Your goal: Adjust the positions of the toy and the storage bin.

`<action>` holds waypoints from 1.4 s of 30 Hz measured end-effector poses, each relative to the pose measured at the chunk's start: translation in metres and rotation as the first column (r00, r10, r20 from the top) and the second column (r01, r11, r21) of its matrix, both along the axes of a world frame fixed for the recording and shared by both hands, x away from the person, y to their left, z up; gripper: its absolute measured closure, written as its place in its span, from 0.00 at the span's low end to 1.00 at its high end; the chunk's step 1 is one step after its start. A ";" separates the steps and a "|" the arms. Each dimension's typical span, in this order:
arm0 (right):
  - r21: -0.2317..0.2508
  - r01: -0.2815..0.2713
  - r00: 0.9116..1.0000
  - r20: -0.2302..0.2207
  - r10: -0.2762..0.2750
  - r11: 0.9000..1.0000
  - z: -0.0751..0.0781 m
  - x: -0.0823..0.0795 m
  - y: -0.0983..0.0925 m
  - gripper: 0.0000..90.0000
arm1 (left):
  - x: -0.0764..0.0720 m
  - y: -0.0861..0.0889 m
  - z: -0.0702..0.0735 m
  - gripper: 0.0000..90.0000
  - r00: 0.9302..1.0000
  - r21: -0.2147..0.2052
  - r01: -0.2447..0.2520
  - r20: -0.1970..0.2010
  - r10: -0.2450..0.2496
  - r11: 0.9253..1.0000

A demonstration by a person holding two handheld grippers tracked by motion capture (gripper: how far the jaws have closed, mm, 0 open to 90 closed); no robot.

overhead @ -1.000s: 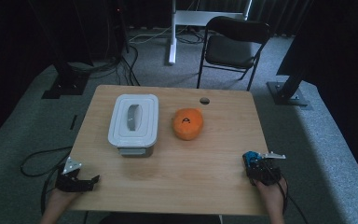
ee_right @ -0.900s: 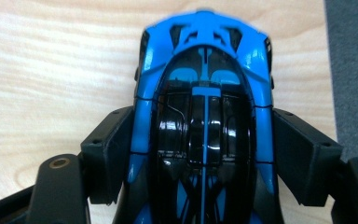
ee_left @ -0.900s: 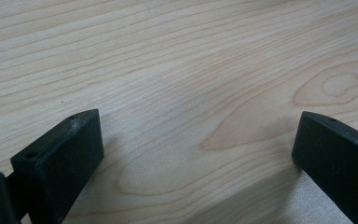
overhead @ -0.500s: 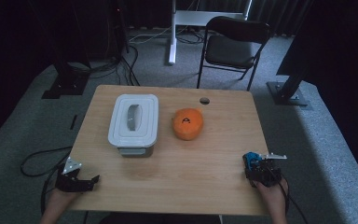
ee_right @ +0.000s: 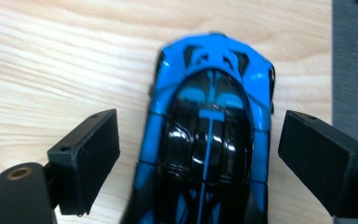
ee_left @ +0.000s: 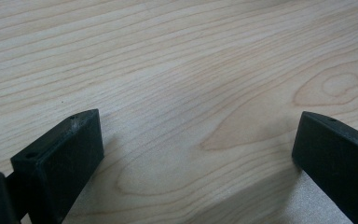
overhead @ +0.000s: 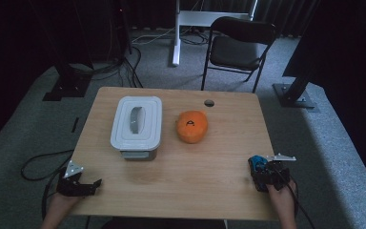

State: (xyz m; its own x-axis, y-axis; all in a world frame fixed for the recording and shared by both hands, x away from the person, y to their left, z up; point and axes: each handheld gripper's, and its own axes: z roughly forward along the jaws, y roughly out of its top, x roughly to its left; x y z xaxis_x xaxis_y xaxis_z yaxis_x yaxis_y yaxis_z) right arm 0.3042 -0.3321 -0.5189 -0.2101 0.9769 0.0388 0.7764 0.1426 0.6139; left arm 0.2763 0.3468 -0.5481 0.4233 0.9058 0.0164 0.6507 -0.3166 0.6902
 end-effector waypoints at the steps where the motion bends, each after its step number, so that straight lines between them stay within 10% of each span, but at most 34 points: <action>1: 0.036 -0.014 1.000 0.003 0.014 0.999 0.002 0.000 -0.002 0.14 | 0.000 0.000 0.000 0.03 1.000 0.000 0.000 0.000 0.000 1.000; 16: 0.042 -0.053 0.994 0.099 0.049 0.998 0.026 0.003 0.000 0.14 | 0.000 0.000 0.000 0.03 1.000 0.000 0.001 0.000 -0.001 1.000; 22: 0.066 -0.107 0.994 0.041 0.105 0.992 0.028 0.009 0.012 0.13 | 0.000 0.000 0.000 0.03 1.000 0.000 0.001 0.000 -0.001 1.000; 42: 0.130 -0.187 0.980 0.088 0.177 0.974 0.036 0.038 0.041 0.12 | 0.000 0.000 0.000 0.03 1.000 -0.001 0.000 0.001 0.000 1.000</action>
State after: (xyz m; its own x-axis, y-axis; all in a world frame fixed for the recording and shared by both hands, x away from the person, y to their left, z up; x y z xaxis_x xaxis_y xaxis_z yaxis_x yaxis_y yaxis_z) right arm 0.3424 -0.2910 -0.4826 -0.3913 0.9084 0.1472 0.6958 0.1873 0.6934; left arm 0.2762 0.3468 -0.5482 0.4231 0.9060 0.0155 0.6503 -0.3156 0.6910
